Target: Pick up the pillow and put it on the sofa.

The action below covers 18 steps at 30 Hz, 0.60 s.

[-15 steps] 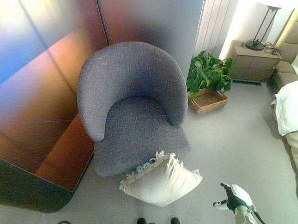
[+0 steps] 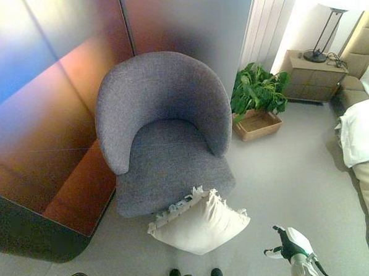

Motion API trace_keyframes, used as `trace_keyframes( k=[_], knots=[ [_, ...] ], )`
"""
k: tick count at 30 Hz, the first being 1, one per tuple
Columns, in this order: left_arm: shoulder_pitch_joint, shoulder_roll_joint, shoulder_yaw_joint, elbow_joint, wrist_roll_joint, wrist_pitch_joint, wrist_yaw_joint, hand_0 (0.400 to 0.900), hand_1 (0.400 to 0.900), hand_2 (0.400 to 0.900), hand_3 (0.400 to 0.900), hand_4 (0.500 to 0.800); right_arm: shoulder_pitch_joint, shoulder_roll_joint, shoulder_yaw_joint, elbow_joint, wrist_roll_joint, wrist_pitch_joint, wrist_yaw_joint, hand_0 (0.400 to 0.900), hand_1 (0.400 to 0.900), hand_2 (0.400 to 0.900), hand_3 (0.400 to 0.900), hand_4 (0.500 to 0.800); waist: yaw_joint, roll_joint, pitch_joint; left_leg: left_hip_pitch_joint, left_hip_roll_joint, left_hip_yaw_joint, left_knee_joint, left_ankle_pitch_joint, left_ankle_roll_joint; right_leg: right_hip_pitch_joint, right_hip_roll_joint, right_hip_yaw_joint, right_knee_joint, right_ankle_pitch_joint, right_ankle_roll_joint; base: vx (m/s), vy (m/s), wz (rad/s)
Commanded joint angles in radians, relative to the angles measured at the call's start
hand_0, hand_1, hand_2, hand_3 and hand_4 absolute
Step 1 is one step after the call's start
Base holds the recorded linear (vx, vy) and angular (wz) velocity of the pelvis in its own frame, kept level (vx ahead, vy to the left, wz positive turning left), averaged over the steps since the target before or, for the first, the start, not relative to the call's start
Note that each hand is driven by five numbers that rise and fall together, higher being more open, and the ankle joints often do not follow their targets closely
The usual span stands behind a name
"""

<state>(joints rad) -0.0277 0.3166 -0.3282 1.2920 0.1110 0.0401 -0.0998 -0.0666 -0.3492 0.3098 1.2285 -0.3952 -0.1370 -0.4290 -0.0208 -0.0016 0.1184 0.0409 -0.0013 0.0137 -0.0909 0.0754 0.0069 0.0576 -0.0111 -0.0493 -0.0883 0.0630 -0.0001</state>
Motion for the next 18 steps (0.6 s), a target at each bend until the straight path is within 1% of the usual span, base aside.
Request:
trace_keyframes(
  k=[1,10,12,14,18],
  knots=[
    [-0.058,0.05,0.019,0.034,-0.029,0.0,0.001,0.9,0.9,0.9,0.9,0.8,-0.065,-0.071,0.02,-0.005,0.025,-0.033,-0.036,0.9,0.9,0.9,0.9,0.8,0.021,-0.023,0.037,0.027,-0.05,0.011,0.009,-0.075,0.028,-0.016,-0.003,-0.011,0.018,0.001,0.069,-0.02,-0.012,0.04],
    [-0.081,0.061,0.002,0.017,-0.066,-0.013,-0.002,0.9,0.9,0.9,0.9,0.8,-0.138,-0.104,0.05,-0.025,0.039,-0.043,-0.039,0.9,0.9,0.9,0.9,0.8,0.033,-0.004,0.09,-0.024,-0.055,-0.002,0.004,-0.058,0.026,-0.063,-0.013,-0.025,0.016,0.011,0.07,-0.04,-0.021,0.07],
    [-0.084,0.062,0.0,0.013,-0.07,-0.01,-0.005,0.9,0.9,0.9,0.9,0.8,-0.15,-0.111,0.053,-0.027,0.035,-0.048,-0.038,0.9,0.9,0.9,0.9,0.8,0.035,0.0,0.1,-0.037,-0.058,-0.008,0.004,-0.054,0.025,-0.074,-0.015,-0.028,0.017,0.012,0.07,-0.02,-0.023,0.06],
    [-0.086,0.064,-0.008,0.008,-0.081,-0.02,-0.006,0.9,0.9,0.9,0.9,0.8,-0.174,-0.121,0.065,-0.033,0.039,-0.052,-0.034,0.9,0.9,0.9,0.9,0.8,0.039,0.006,0.121,-0.057,-0.059,-0.011,0.004,-0.047,0.025,-0.097,-0.018,-0.033,0.027,0.012,0.069,-0.04,-0.025,0.03],
    [-0.104,0.065,-0.022,-0.005,-0.117,-0.02,-0.009,0.9,0.9,0.9,0.9,0.8,-0.221,-0.142,0.078,-0.047,0.043,-0.057,-0.022,0.9,0.9,0.9,0.9,0.8,0.045,0.02,0.162,-0.097,-0.061,-0.015,0.004,-0.033,0.026,-0.142,-0.022,-0.041,0.055,0.007,0.066,-0.05,-0.011,0.03]
  ],
)
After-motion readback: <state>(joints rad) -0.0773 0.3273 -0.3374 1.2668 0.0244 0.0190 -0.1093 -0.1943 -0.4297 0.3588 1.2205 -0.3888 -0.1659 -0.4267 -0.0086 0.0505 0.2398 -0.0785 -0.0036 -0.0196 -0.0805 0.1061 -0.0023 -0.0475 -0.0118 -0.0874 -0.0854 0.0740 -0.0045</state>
